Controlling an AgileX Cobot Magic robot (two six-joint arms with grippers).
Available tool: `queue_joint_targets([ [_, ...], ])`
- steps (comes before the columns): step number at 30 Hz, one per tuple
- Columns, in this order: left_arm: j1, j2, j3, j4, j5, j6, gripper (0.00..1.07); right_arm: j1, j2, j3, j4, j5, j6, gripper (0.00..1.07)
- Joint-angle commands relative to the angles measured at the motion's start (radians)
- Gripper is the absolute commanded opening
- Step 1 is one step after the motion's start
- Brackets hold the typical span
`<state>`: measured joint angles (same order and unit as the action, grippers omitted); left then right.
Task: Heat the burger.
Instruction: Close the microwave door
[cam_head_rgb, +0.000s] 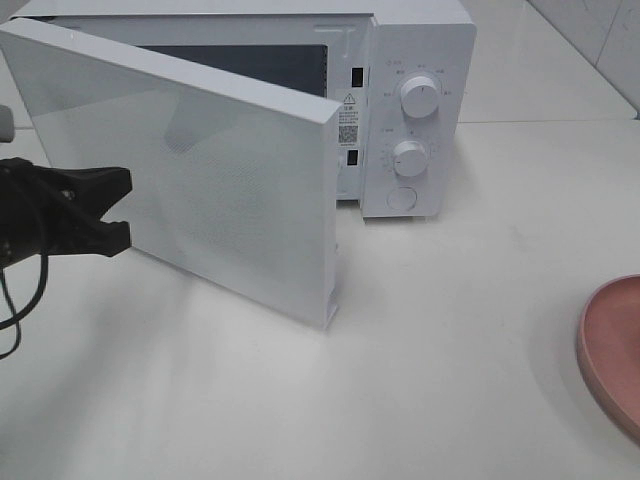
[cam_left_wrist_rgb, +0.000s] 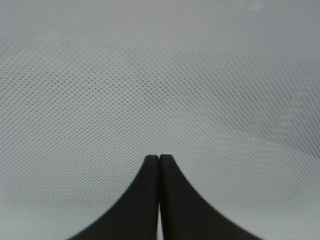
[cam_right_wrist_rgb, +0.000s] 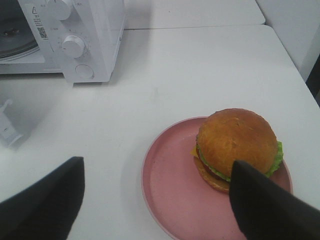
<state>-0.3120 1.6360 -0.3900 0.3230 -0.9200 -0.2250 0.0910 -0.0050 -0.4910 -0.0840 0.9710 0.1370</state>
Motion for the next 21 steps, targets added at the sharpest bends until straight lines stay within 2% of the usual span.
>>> queue_joint_targets([
  [1,-0.045,0.023,-0.037,-0.063,-0.008,0.017,0.00,-0.007,-0.026,0.001,0.001,-0.008,-0.006,0.76],
  [5,-0.134,0.086,-0.109,-0.145,-0.008,0.046,0.00,-0.007,-0.026,0.001,0.001,-0.008,-0.006,0.76],
  [8,-0.159,0.110,-0.136,-0.174,-0.007,0.046,0.00,-0.007,-0.026,0.001,0.001,-0.008,-0.006,0.76],
  [10,-0.199,0.149,-0.186,-0.217,0.011,0.046,0.00,-0.007,-0.026,0.001,0.001,-0.008,-0.006,0.76],
  [13,-0.220,0.170,-0.214,-0.242,0.024,0.046,0.00,-0.007,-0.026,0.001,0.001,-0.008,-0.006,0.76],
  [16,-0.248,0.200,-0.267,-0.274,0.053,0.064,0.00,-0.007,-0.026,0.001,0.001,-0.008,-0.006,0.76],
  [17,-0.263,0.217,-0.302,-0.292,0.070,0.091,0.00,-0.007,-0.026,0.001,0.001,-0.008,-0.006,0.76],
  [21,-0.281,0.244,-0.358,-0.323,0.100,0.102,0.00,-0.007,-0.026,0.001,0.001,-0.008,-0.006,0.76],
])
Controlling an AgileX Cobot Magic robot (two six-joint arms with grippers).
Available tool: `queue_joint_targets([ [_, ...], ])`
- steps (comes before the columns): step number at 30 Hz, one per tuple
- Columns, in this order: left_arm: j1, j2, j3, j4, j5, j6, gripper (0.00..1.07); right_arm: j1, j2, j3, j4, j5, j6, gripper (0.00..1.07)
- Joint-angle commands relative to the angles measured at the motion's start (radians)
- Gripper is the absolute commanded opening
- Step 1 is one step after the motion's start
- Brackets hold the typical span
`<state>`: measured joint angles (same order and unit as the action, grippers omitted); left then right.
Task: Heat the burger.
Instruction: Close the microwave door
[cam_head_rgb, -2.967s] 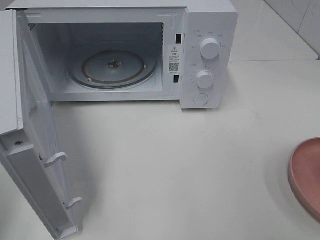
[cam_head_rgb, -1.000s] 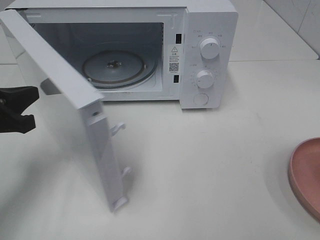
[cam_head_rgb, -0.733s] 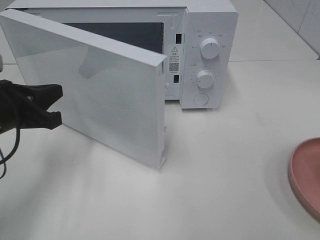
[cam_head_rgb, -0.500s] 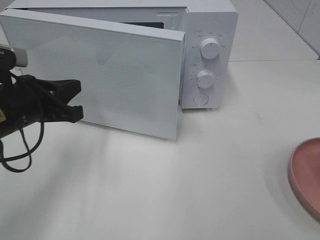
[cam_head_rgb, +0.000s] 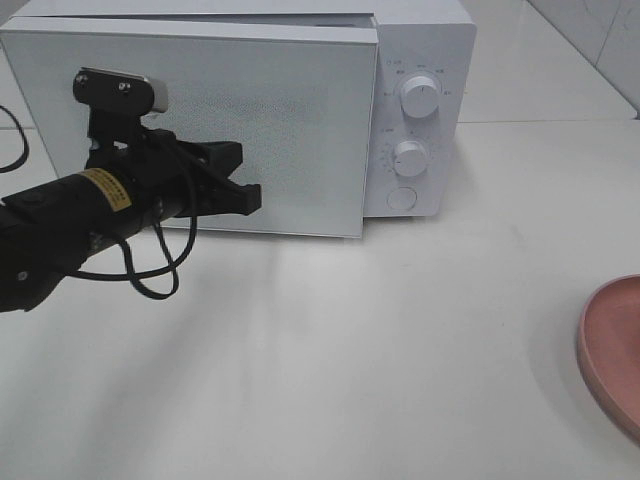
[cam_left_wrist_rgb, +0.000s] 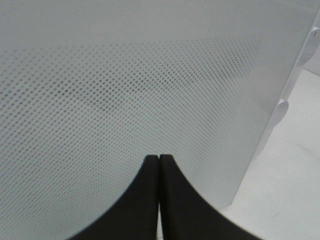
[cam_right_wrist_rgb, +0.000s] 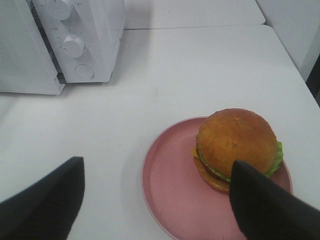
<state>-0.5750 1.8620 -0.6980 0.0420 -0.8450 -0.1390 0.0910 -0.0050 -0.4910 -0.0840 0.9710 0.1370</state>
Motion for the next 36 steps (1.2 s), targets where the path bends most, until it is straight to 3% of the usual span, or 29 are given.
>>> queue_joint_targets([
  [1,-0.028,0.037,-0.088,-0.053,0.030,0.015,0.00,-0.007,-0.026,0.001,0.001,-0.008,-0.006,0.76],
  [22,-0.033,0.218,-0.426,-0.109,0.168,0.031,0.00,-0.007,-0.026,0.001,0.000,-0.008,-0.006,0.76],
  [31,-0.055,0.185,-0.432,-0.098,0.312,0.024,0.00,-0.007,-0.026,0.001,0.000,-0.008,-0.006,0.76],
  [32,-0.070,0.155,-0.432,-0.099,0.396,0.024,0.02,-0.007,-0.026,0.001,0.000,-0.008,-0.006,0.76],
  [33,-0.093,0.123,-0.432,-0.099,0.491,0.024,0.11,-0.007,-0.026,0.001,0.000,-0.008,-0.006,0.76],
  [35,-0.102,0.109,-0.432,-0.098,0.536,0.024,0.17,-0.007,-0.026,0.001,0.000,-0.008,-0.006,0.76],
  [36,-0.130,0.075,-0.432,-0.096,0.652,0.028,0.33,-0.007,-0.026,0.001,0.000,-0.008,-0.006,0.76],
])
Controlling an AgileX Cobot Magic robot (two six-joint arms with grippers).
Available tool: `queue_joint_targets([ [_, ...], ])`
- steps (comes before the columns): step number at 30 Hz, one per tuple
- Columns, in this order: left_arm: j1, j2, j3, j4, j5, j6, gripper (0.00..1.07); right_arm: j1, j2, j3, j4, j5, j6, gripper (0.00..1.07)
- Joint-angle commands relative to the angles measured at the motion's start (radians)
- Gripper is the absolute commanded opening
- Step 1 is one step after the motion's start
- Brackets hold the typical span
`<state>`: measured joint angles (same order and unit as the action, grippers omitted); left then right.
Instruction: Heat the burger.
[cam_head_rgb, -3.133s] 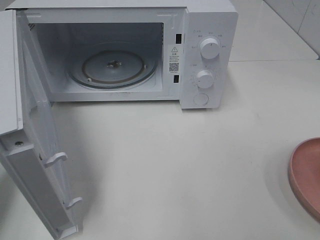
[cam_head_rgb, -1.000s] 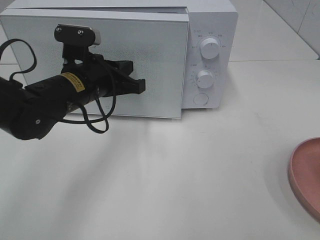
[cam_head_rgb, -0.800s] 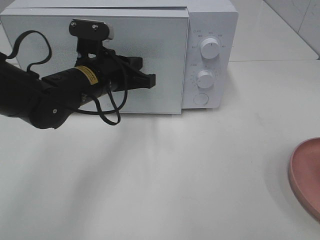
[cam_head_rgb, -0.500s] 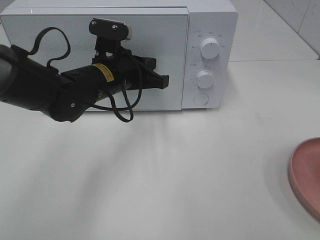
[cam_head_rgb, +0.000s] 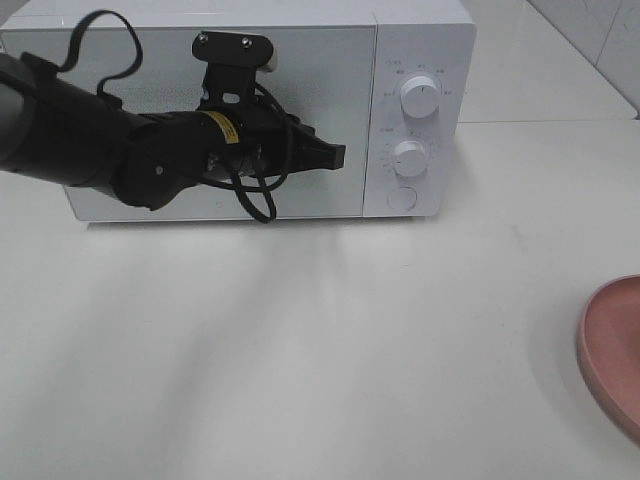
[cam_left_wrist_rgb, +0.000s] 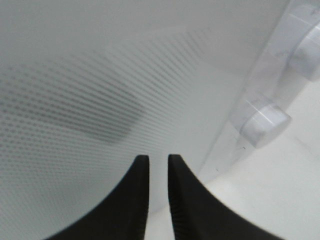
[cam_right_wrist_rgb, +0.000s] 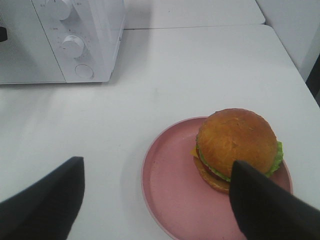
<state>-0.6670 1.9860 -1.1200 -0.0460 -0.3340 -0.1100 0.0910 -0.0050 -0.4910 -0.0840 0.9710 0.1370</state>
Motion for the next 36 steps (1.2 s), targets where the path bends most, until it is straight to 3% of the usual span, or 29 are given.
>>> queue_joint_targets([
  [1,-0.038,-0.049,-0.010,-0.008,0.141,-0.001,0.33,-0.007,-0.026,0.001,0.000,-0.008,-0.006,0.76],
  [2,-0.048,-0.060,-0.010,-0.007,0.187,-0.003,0.40,-0.007,-0.026,0.001,0.000,-0.008,-0.006,0.76],
  [3,-0.048,-0.060,-0.010,-0.007,0.187,-0.003,0.40,-0.007,-0.026,0.001,0.000,-0.008,-0.006,0.76],
  [5,-0.097,-0.113,-0.010,-0.010,0.404,-0.006,0.74,-0.007,-0.026,0.001,0.000,-0.008,-0.006,0.76],
  [6,-0.097,-0.113,-0.010,-0.010,0.404,-0.006,0.74,-0.007,-0.026,0.001,0.000,-0.008,-0.006,0.76],
  [7,-0.122,-0.138,-0.010,-0.009,0.520,-0.004,0.89,-0.007,-0.026,0.001,0.000,-0.008,-0.006,0.76],
  [10,-0.151,-0.169,-0.010,0.001,0.668,0.002,0.97,-0.007,-0.026,0.001,0.000,-0.008,-0.006,0.76],
  [15,-0.162,-0.222,-0.010,-0.010,0.911,-0.004,0.96,-0.007,-0.026,0.001,0.000,-0.008,-0.006,0.76],
  [25,-0.157,-0.324,-0.011,-0.007,1.136,-0.021,0.96,-0.007,-0.026,0.001,0.000,-0.008,-0.006,0.76],
  [36,0.063,-0.455,-0.011,-0.061,1.354,-0.021,0.96,-0.007,-0.026,0.001,0.000,-0.008,-0.006,0.76],
])
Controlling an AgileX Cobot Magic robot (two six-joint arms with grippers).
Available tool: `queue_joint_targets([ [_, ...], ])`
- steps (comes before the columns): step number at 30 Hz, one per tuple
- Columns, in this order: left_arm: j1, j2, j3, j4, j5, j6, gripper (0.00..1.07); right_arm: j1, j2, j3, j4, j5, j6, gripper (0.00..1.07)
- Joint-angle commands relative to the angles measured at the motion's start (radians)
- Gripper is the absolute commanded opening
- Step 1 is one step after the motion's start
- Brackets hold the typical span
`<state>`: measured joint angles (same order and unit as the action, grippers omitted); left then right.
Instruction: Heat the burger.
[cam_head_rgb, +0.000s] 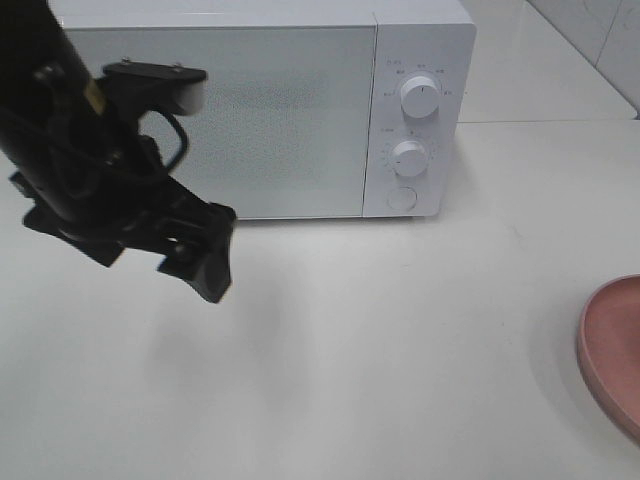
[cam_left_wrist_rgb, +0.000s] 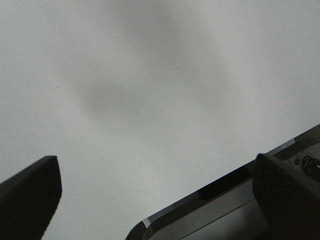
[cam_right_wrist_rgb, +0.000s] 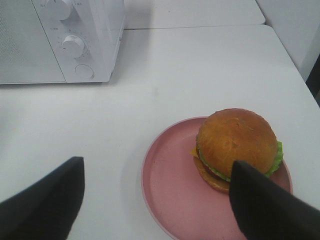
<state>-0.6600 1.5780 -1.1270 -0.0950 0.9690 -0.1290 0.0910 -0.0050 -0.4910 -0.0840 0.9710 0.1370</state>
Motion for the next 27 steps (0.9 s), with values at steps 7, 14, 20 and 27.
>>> queue_joint_targets([
  [7,0.303,-0.176,-0.004,-0.014,0.162,0.055,0.96,-0.007,-0.026,0.001,0.000,-0.008,-0.006,0.76],
  [14,0.508,-0.277,-0.003,-0.011,0.288,0.107,0.96,-0.007,-0.026,0.001,0.000,-0.008,-0.006,0.76],
  [20,0.623,-0.395,0.054,-0.009,0.285,0.129,0.96,-0.007,-0.026,0.001,0.000,-0.008,-0.006,0.76],
  [27,0.663,-0.580,0.292,-0.012,0.234,0.129,0.96,-0.007,-0.026,0.001,0.000,-0.008,-0.006,0.76],
])
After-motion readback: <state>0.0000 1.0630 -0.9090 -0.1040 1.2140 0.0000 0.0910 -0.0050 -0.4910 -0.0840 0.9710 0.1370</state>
